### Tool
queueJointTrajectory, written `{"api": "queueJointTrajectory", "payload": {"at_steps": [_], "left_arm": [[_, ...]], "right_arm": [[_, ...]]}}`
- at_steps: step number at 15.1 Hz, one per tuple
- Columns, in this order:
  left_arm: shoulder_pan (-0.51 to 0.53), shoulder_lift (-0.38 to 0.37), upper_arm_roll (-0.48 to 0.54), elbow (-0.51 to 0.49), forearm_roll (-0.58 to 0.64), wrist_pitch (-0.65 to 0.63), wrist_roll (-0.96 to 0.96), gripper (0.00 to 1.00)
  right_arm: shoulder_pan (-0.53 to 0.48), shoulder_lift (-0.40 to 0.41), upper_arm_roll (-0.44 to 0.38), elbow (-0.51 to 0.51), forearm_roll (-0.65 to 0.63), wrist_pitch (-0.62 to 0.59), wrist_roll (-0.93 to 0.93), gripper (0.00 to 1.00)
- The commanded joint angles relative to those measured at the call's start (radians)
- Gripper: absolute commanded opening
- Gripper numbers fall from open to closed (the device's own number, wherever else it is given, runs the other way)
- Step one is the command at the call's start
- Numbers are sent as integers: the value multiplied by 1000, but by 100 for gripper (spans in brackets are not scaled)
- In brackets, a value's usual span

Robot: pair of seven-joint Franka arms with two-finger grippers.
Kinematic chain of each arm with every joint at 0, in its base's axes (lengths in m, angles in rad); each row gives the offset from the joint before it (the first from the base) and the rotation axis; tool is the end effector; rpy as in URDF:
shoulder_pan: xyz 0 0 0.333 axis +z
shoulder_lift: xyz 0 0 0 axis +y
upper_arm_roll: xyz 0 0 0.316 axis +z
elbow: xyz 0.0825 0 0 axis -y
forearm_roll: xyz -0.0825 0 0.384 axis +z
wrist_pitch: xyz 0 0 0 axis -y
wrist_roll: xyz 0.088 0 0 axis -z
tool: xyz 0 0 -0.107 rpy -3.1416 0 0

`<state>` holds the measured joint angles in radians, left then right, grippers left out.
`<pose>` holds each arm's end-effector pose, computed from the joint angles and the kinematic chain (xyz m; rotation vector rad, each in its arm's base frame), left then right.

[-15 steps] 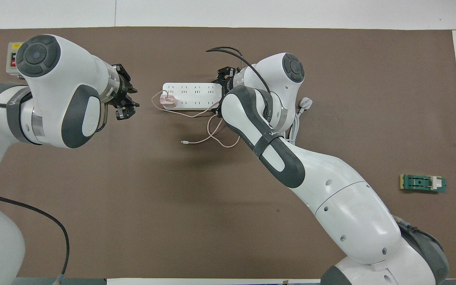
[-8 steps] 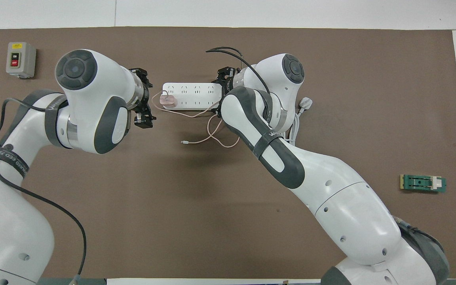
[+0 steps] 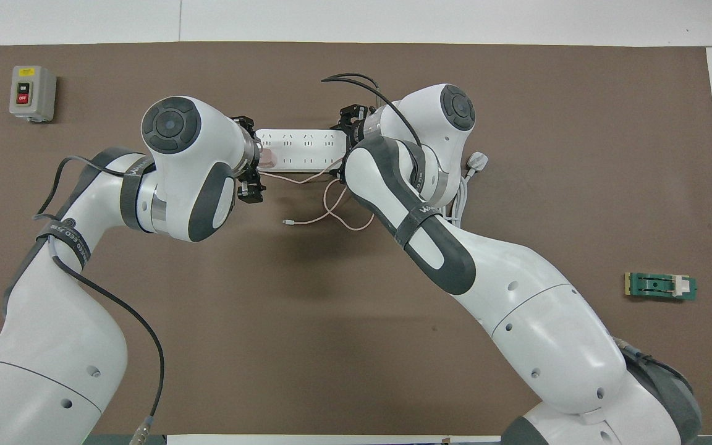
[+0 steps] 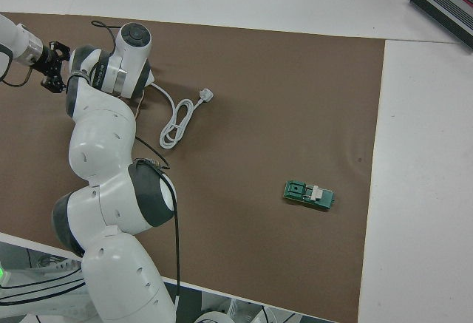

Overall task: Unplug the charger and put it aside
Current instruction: 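Grasp the pink charger plug with the left gripper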

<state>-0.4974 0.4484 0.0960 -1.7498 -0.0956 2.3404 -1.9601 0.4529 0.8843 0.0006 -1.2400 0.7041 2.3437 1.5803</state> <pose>0.6164 -0.2701 0.3311 2.0782 2.1566 0.0376 0.6950 0.3495 0.2556 -1.8575 1.8644 0.4875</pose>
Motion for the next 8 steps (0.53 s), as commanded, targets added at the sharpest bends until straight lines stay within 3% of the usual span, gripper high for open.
{"api": "queueJointTrajectory", "payload": {"at_steps": [1, 2, 3, 8], "left_arm": [[-23, 16, 17, 6, 8, 28, -42, 67], [-26, 16, 17, 6, 8, 27, -43, 26], [-32, 15, 17, 6, 8, 22, -43, 0], [-32, 16, 19, 19, 10, 17, -43, 0]], "right_arm": [[16, -12, -2, -56, 25, 55, -37, 80], [16, -12, -2, -56, 25, 55, -37, 80], [16, -12, -2, -56, 25, 55, -37, 80], [16, -12, -2, -59, 25, 57, -39, 80]]}}
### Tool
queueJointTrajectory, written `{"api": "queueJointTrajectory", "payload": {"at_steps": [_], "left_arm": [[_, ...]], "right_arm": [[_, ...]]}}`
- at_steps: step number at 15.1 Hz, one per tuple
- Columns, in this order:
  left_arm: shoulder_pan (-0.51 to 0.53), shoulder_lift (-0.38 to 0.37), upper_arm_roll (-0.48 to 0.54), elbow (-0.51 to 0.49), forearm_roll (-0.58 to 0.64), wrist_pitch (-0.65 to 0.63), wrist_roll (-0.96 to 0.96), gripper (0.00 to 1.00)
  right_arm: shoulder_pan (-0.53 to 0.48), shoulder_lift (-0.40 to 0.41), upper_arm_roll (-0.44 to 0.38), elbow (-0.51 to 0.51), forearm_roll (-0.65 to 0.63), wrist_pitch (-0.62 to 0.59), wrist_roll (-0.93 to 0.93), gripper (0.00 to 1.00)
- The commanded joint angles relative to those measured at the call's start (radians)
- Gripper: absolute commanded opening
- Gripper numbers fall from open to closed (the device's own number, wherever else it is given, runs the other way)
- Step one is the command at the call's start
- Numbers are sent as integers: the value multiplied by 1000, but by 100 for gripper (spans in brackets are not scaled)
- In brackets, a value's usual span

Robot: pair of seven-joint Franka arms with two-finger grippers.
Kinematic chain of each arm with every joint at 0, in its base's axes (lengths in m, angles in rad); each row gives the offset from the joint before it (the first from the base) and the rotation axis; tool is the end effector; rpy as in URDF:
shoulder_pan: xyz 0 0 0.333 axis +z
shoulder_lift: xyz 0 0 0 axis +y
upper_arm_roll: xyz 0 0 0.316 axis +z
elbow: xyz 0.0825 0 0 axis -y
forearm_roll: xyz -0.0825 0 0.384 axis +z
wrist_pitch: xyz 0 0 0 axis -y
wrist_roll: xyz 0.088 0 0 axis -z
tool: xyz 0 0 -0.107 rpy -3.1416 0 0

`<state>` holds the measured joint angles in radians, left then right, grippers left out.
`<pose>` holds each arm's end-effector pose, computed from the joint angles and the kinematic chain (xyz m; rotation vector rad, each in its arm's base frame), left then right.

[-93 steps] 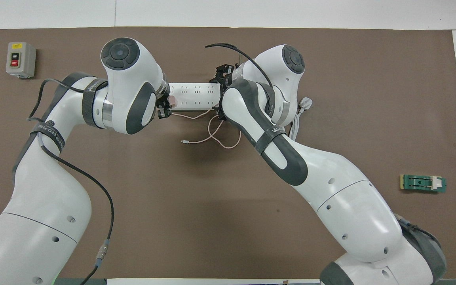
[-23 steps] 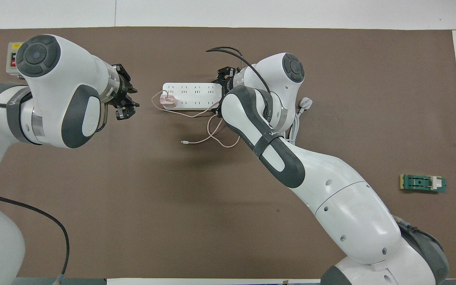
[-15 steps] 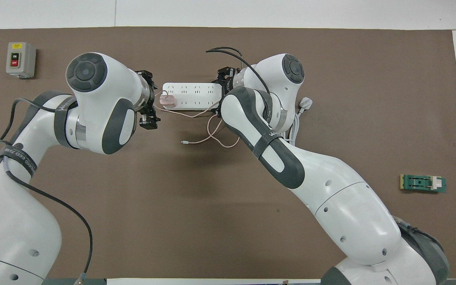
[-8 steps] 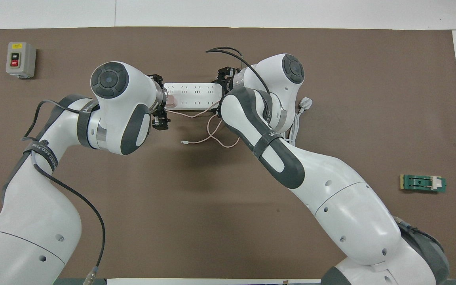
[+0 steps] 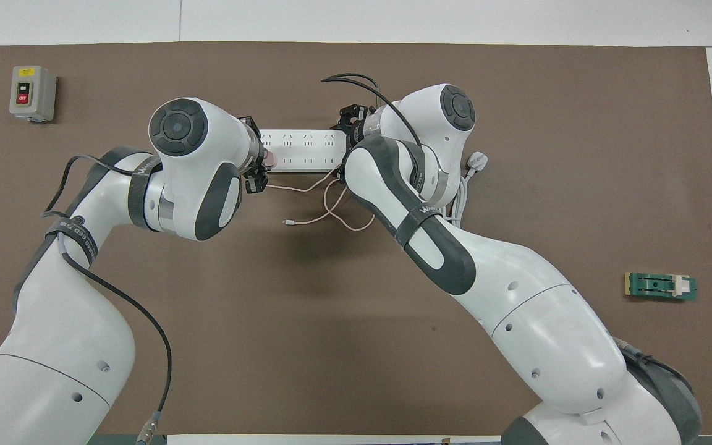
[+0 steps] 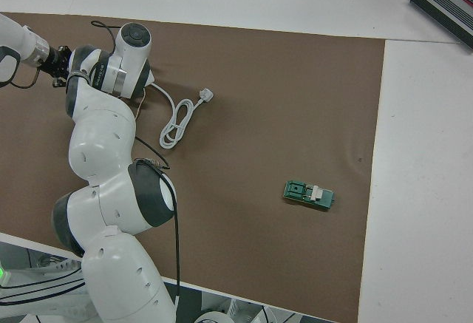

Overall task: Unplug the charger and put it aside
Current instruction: 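Grasp the pink charger plug with the left gripper, then pull the pink charger out of the strip with the left gripper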

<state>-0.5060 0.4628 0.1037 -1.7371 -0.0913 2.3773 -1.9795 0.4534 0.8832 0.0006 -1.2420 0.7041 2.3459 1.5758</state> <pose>0.6219 -0.2736 0.3313 2.0413 2.1495 0.0667 0.6947 0.3496 0.2557 -1.8607 1.8600 0.4844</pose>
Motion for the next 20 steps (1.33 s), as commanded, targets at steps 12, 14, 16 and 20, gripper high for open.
{"api": "queueJointTrajectory", "payload": {"at_steps": [12, 14, 16, 20], "left_arm": [[6, -29, 42, 71, 5, -159, -4, 0], [26, -59, 40, 71, 5, -180, 24, 0], [50, -87, 39, 70, 4, -204, 59, 0], [66, -128, 40, 70, 2, -256, 97, 0]], "right_arm": [[18, -12, -2, -70, 25, 79, -33, 81], [18, -12, -2, -70, 25, 79, -33, 81], [18, -12, -2, -70, 25, 81, -33, 81], [19, -12, -2, -70, 25, 81, -33, 81]]}}
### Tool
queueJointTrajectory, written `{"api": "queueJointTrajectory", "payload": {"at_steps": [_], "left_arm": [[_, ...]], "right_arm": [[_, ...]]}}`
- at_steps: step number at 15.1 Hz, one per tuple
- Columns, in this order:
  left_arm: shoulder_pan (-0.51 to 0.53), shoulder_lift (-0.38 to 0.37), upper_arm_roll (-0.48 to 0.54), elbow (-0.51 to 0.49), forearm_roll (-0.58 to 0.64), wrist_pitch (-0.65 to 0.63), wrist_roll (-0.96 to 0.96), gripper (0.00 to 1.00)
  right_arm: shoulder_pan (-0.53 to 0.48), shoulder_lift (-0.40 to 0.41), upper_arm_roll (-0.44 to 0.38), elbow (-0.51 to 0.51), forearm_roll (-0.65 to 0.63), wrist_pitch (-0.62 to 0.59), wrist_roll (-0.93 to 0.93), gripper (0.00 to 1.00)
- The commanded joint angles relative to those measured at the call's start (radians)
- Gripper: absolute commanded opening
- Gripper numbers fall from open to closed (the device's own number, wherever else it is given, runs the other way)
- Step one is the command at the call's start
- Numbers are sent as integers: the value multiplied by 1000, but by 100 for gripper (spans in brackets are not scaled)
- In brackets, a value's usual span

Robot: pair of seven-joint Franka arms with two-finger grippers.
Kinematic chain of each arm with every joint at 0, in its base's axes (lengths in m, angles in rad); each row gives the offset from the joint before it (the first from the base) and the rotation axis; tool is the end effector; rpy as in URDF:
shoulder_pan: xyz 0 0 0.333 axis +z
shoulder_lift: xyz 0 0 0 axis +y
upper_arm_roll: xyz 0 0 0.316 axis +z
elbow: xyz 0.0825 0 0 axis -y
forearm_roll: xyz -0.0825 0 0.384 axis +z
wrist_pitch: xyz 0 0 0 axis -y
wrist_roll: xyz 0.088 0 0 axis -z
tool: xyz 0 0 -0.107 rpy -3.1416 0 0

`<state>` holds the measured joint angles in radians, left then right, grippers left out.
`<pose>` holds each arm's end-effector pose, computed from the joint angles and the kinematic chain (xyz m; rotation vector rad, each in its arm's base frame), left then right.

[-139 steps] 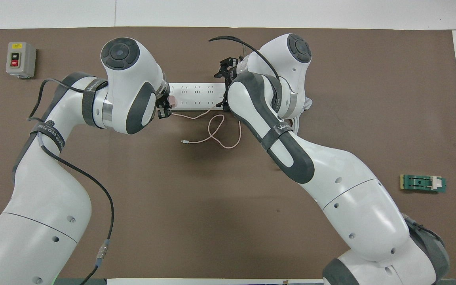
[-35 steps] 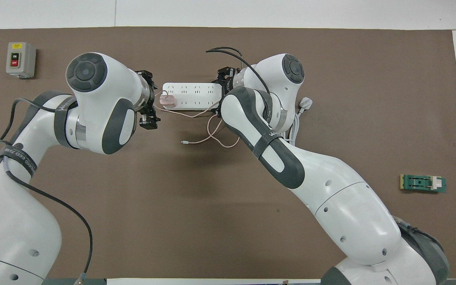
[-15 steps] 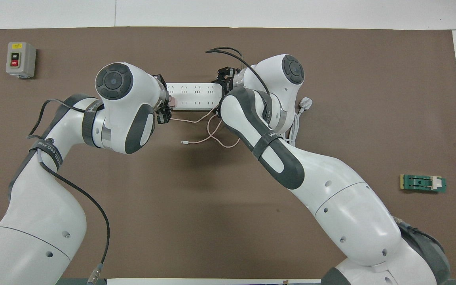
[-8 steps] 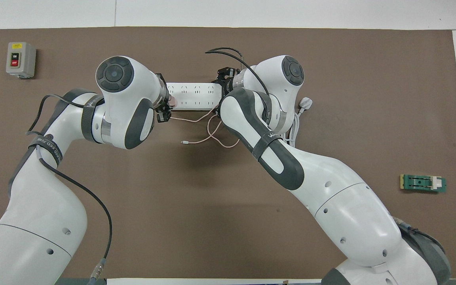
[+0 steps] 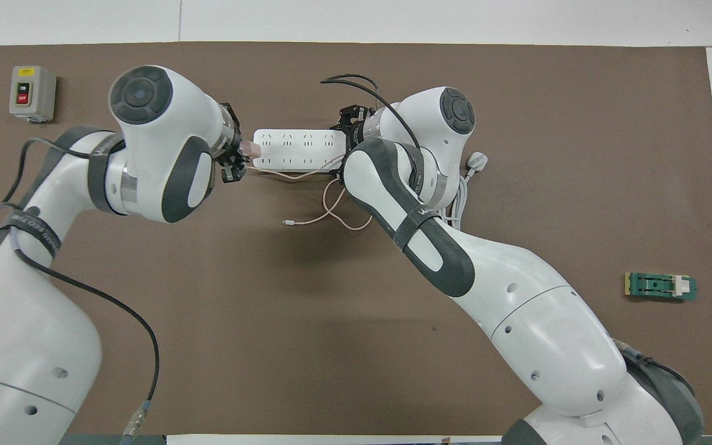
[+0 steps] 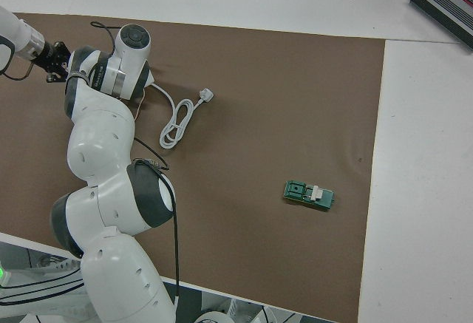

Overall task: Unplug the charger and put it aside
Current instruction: 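Pull the pink charger out of the strip with the left gripper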

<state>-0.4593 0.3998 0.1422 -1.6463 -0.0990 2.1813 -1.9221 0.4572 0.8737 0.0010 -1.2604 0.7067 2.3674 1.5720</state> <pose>0.6410 -0.2259 0.3978 2.0467 2.1961 0.0503 0.6925 0.3499 0.2560 -1.8545 1.8587 0.4701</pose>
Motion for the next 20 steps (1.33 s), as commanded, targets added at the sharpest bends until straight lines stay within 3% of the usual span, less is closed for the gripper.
{"api": "queueJointTrajectory", "payload": {"at_steps": [1, 4, 8, 11, 15, 18, 20], "left_arm": [[22, -76, 2, -23, 10, -73, 55, 0], [56, -110, 2, -41, 10, -135, 147, 0], [189, -208, 0, -98, 5, -276, 401, 0], [290, -243, 2, -145, 5, -314, 602, 0], [412, -283, 2, -231, 5, -288, 883, 0], [416, -317, 2, -338, 5, -166, 1050, 0], [407, -340, 3, -406, 13, -129, 1260, 0]], "right_arm": [[15, -2, -3, -51, 22, 59, -29, 82], [15, -2, -3, -51, 22, 62, -29, 82], [11, -22, -3, -48, 22, 49, -17, 84], [2, -73, -3, -50, 22, -2, 13, 100], [-37, -162, -16, -48, 22, -134, 14, 100], [-83, -225, -19, -45, 2, -238, 14, 100], [-113, -267, -32, -39, -35, -307, 2, 100]]}}
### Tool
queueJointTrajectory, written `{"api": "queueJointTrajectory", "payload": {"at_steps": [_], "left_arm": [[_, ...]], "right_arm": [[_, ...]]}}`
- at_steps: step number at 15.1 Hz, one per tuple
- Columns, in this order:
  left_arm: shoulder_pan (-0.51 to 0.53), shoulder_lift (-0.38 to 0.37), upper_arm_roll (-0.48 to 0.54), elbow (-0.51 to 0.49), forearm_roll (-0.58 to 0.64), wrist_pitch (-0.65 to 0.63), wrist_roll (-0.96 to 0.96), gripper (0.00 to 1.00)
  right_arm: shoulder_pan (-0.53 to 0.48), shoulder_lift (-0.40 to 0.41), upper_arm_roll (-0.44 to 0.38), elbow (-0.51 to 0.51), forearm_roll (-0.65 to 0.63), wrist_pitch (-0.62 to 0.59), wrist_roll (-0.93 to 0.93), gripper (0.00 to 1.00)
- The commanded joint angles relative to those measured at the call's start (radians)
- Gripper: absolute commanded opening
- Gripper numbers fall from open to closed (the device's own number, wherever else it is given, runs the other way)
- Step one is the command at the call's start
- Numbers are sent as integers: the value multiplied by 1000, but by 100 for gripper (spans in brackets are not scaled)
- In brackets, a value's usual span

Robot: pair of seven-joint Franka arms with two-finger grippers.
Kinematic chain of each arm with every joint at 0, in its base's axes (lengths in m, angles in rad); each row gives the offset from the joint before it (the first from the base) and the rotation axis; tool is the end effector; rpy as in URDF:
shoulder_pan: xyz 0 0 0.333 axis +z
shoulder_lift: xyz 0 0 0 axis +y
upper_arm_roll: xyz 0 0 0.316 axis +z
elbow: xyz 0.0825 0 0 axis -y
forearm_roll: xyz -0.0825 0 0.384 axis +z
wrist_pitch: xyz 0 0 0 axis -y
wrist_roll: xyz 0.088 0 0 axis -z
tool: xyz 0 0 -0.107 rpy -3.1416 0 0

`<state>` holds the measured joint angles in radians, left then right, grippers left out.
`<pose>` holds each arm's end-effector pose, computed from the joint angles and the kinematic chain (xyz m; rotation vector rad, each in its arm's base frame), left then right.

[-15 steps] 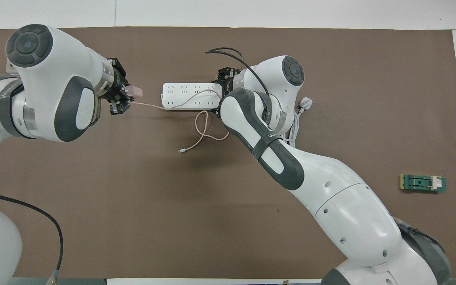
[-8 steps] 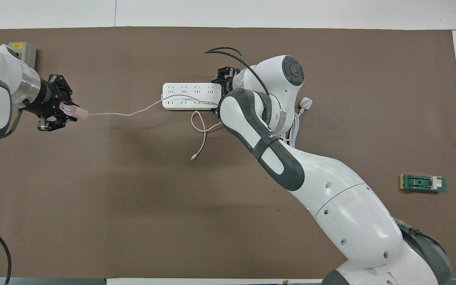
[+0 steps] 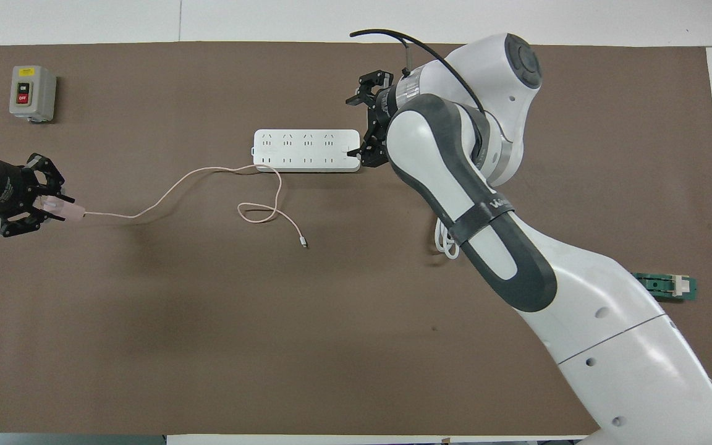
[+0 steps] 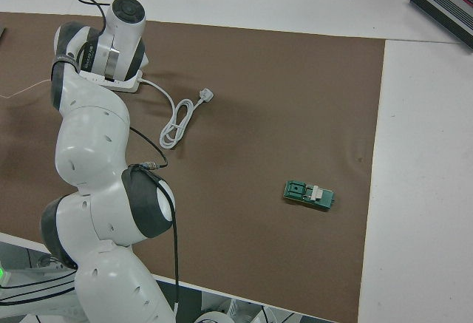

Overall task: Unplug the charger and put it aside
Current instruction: 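Lower the charger with the left gripper while the right gripper withdraws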

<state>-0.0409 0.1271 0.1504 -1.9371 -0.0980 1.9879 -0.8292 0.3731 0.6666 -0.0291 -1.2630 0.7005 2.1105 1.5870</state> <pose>0.5762 0.0550 0.4143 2.7341 1.4606 -0.1458 0.7017 0.2894 0.3932 -1.8556 1.8177 0.5440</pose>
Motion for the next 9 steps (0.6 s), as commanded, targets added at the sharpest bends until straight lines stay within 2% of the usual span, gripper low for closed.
{"api": "queueJointTrajectory", "payload": {"at_steps": [1, 5, 9], "left_arm": [[-8, -75, -5, -123, 12, 61, 247, 0], [-14, -73, -6, -143, 61, 63, 386, 0], [-20, -87, -8, -186, 81, 74, 452, 0]], "right_arm": [[-39, -85, -3, -39, -62, -61, -22, 100], [-54, -175, -3, -41, -235, -110, -114, 100], [-89, -278, -3, -42, -415, -266, -400, 100]]}}
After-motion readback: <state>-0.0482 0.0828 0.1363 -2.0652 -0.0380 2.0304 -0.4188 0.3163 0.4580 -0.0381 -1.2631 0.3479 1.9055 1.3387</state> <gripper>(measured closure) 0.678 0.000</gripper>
